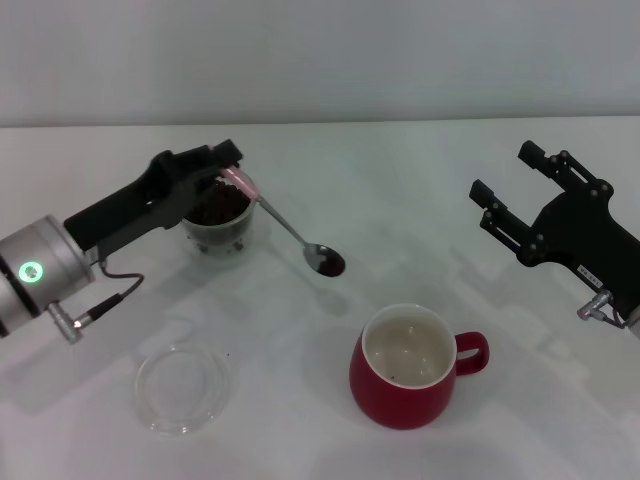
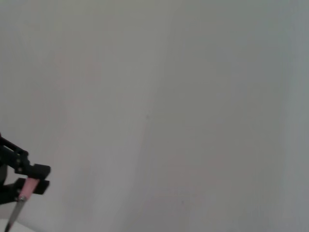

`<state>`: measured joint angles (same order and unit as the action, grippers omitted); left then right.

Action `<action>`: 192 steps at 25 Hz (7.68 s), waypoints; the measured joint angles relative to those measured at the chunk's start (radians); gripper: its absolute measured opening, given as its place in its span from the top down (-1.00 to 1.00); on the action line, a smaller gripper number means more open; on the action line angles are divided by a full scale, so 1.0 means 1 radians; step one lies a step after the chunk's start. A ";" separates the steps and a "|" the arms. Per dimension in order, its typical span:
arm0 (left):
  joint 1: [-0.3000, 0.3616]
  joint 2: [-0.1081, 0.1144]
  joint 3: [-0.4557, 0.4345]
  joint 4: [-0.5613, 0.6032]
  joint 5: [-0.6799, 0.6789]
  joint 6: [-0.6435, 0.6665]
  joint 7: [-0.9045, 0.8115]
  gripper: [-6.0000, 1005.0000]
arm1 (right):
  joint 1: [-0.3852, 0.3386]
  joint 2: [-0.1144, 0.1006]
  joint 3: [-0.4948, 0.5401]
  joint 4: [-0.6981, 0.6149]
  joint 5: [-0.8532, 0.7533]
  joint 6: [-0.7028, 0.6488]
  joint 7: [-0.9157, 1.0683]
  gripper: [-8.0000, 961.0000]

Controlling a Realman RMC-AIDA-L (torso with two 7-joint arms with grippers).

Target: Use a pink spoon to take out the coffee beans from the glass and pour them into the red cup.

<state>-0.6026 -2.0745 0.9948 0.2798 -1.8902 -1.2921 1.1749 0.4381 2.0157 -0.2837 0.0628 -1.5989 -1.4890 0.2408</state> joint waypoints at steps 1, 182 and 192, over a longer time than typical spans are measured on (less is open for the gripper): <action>-0.006 0.000 0.008 0.000 0.001 -0.001 0.002 0.73 | 0.000 0.000 0.000 0.000 0.000 -0.003 0.000 -0.55; 0.373 -0.003 -0.180 0.096 -0.324 0.138 1.328 -0.77 | -0.033 -0.007 0.276 -0.030 0.035 -0.004 0.001 -0.55; 0.318 0.002 -0.180 0.040 -0.521 0.186 1.505 -0.77 | -0.023 -0.003 0.352 -0.019 0.035 0.040 -0.011 -0.55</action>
<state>-0.2845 -2.0726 0.8144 0.3203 -2.4115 -1.1059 2.6801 0.4148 2.0123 0.0679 0.0438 -1.5641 -1.4494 0.2298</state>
